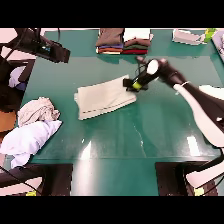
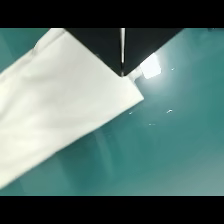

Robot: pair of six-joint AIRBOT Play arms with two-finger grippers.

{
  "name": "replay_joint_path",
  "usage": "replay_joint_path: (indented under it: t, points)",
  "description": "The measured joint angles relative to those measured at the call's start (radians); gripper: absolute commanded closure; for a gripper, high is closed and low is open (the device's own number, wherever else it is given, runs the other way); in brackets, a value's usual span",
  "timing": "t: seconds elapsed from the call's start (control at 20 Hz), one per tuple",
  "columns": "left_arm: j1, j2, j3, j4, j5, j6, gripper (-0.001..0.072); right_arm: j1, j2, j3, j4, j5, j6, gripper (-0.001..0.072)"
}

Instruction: Fold the shirts.

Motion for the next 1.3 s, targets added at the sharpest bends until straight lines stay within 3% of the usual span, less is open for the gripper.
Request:
replay_joint_path:
  t: [0.35,0.7,0.95,1.3]
  points:
    - [-0.110,0.000,0.000,-0.006,0.044,0.006,0.0683,-0.381,0.156,0.185,-0.205,0.163,-0.059,0.0692]
    - [-0.135,0.000,0.000,-0.028,0.061,0.000,0.0682,-0.818,0.189,0.219,-0.161,0.207,-0.091,0.0692]
    - [-0.138,0.000,0.000,-0.038,0.063,-0.021,0.0682,-0.966,0.196,0.222,-0.129,0.198,-0.100,0.0691]
    - [-0.138,0.000,0.000,-0.057,0.047,-0.026,0.0682,-1.011,0.294,0.222,-0.088,0.097,-0.103,0.0692]
